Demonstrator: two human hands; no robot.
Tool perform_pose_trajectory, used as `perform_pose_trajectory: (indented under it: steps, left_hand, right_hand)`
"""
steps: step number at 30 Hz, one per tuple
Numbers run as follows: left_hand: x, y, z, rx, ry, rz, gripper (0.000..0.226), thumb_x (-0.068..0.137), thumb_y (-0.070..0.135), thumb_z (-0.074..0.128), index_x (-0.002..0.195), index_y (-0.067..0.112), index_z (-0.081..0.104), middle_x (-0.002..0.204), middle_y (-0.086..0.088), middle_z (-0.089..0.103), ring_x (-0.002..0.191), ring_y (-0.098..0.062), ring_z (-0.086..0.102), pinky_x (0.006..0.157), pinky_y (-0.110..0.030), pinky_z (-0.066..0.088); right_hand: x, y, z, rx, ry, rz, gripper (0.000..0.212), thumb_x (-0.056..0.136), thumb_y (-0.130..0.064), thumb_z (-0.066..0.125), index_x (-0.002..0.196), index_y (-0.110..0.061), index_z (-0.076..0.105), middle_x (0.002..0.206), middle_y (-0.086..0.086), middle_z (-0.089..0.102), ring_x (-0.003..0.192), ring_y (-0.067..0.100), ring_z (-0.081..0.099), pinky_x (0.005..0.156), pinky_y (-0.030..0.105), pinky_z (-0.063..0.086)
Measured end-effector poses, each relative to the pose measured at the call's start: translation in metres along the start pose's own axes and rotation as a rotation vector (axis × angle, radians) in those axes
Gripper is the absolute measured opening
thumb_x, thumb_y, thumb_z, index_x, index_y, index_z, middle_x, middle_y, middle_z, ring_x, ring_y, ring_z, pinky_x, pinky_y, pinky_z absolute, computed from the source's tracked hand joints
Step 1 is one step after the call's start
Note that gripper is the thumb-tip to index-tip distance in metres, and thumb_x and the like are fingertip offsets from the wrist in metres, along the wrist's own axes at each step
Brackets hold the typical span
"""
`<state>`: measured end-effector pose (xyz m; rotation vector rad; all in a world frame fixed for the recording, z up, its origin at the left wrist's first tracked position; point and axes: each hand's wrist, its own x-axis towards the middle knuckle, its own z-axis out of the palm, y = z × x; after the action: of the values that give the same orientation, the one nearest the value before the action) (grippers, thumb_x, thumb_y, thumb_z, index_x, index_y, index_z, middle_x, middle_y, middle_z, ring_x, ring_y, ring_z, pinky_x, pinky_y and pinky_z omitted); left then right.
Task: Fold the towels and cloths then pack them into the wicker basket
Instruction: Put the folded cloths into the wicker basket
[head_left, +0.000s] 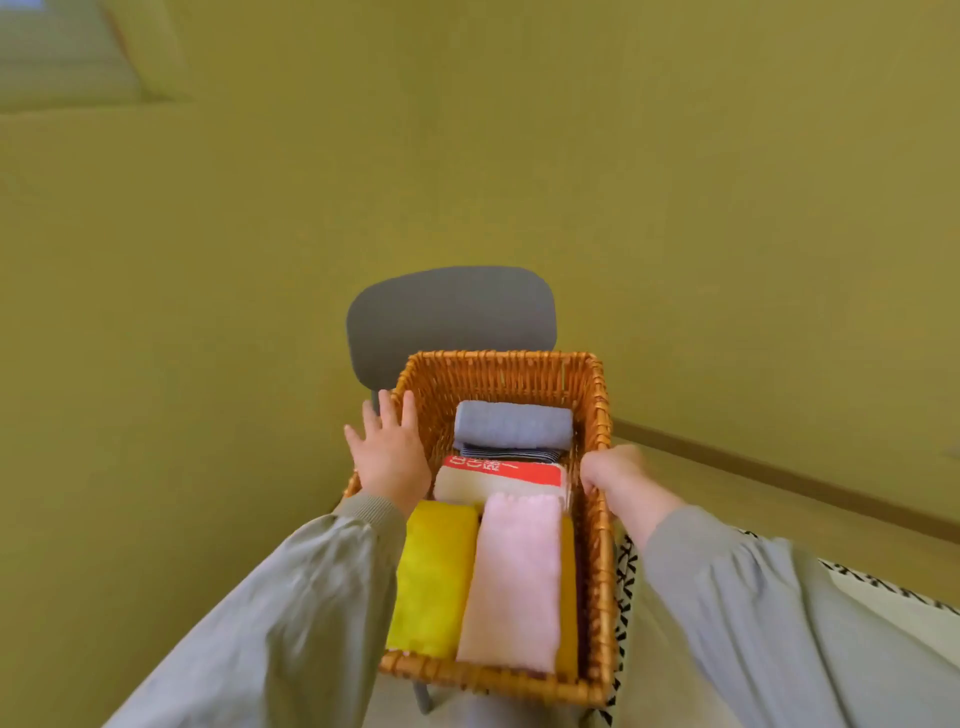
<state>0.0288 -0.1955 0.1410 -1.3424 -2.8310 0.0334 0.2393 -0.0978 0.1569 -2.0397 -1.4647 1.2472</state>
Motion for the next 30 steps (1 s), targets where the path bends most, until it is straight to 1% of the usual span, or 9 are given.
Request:
perform_pose_trajectory:
  steps: [3,5,7,10,18,22,24,27,30]
  left_hand:
    - [-0.002,-0.025,-0.009,-0.202,-0.068,-0.182,0.078,0.089,0.012,0.044,0.152,0.016,-0.002,0.138,-0.014,0.047,0.112,-0.028,0.056,0.083,-0.038,0.048]
    - [-0.002,-0.042,-0.011,-0.282,-0.052,-0.213,0.053,0.090,0.011,0.042,0.140,0.007,0.026,0.113,-0.012,0.061,0.098,-0.030,0.062,0.076,-0.037,0.050]
    - [-0.005,-0.060,-0.014,-0.338,-0.046,-0.217,0.026,0.090,0.011,0.042,0.115,0.008,0.039,0.105,-0.011,0.062,0.095,-0.031,0.062,0.077,-0.038,0.052]
    - [0.000,-0.080,-0.013,-0.366,-0.052,-0.195,0.016,0.088,0.010,0.043,0.102,0.010,0.037,0.100,-0.009,0.060,0.092,-0.030,0.062,0.078,-0.039,0.054]
    - [0.012,-0.144,-0.021,-0.454,-0.156,-0.236,0.024,0.088,0.010,0.045,0.110,0.007,0.038,0.099,-0.010,0.061,0.091,-0.031,0.062,0.077,-0.041,0.054]
    - [-0.010,-0.180,-0.076,-0.477,-0.227,-0.285,0.028,0.086,0.010,0.045,0.113,0.006,0.037,0.102,-0.011,0.060,0.093,-0.033,0.062,0.077,-0.040,0.054]
    - [-0.027,-0.202,-0.109,-0.490,-0.244,-0.318,0.027,0.086,0.009,0.045,0.112,0.006,0.036,0.100,-0.011,0.060,0.091,-0.032,0.062,0.078,-0.042,0.055]
    - [-0.050,-0.238,-0.159,-0.490,-0.251,-0.359,0.025,0.087,0.008,0.044,0.111,0.006,0.036,0.098,-0.011,0.059,0.091,-0.034,0.062,0.079,-0.044,0.054]
    - [-0.068,-0.273,-0.190,-0.486,-0.259,-0.395,0.024,0.086,0.006,0.043,0.109,0.006,0.036,0.099,-0.011,0.058,0.092,-0.034,0.061,0.080,-0.043,0.054]
  right_hand:
    - [-0.008,-0.006,-0.011,-0.074,-0.034,-0.048,0.022,0.069,0.009,0.062,0.089,0.001,0.059,0.069,0.011,0.052,0.072,0.028,0.056,0.057,0.027,0.044]
    - [-0.006,-0.013,-0.013,-0.096,-0.050,-0.085,0.030,0.067,0.009,0.064,0.097,0.006,0.062,0.080,0.015,0.058,0.074,0.028,0.056,0.056,0.027,0.043]
    - [-0.010,-0.022,-0.005,-0.131,-0.064,-0.110,0.034,0.065,0.009,0.066,0.099,0.008,0.064,0.086,0.018,0.062,0.074,0.028,0.057,0.057,0.026,0.043]
    - [-0.015,-0.036,0.012,-0.203,-0.070,-0.118,0.028,0.067,0.007,0.064,0.095,0.007,0.064,0.081,0.017,0.060,0.074,0.028,0.058,0.059,0.026,0.042]
    - [-0.036,-0.084,0.064,-0.253,-0.070,-0.087,0.031,0.080,0.006,0.057,0.111,0.008,0.060,0.082,0.015,0.057,0.074,0.026,0.053,0.058,0.028,0.041]
    - [-0.085,-0.132,0.060,-0.271,-0.085,-0.104,0.037,0.082,0.004,0.055,0.119,0.004,0.055,0.107,0.018,0.062,0.075,0.027,0.055,0.061,0.028,0.042]
    - [-0.119,-0.156,0.056,-0.309,-0.100,-0.103,0.031,0.080,0.002,0.056,0.111,0.004,0.059,0.105,0.018,0.063,0.082,0.029,0.058,0.069,0.031,0.046]
    - [-0.171,-0.189,0.051,-0.391,-0.112,-0.108,0.002,0.077,0.000,0.057,0.077,-0.002,0.057,0.075,0.013,0.059,0.061,0.027,0.053,0.070,0.033,0.050]
    - [-0.209,-0.215,0.057,-0.416,-0.176,-0.150,0.015,0.081,0.002,0.055,0.069,-0.005,0.049,0.063,0.009,0.049,0.053,0.022,0.044,0.065,0.030,0.043]
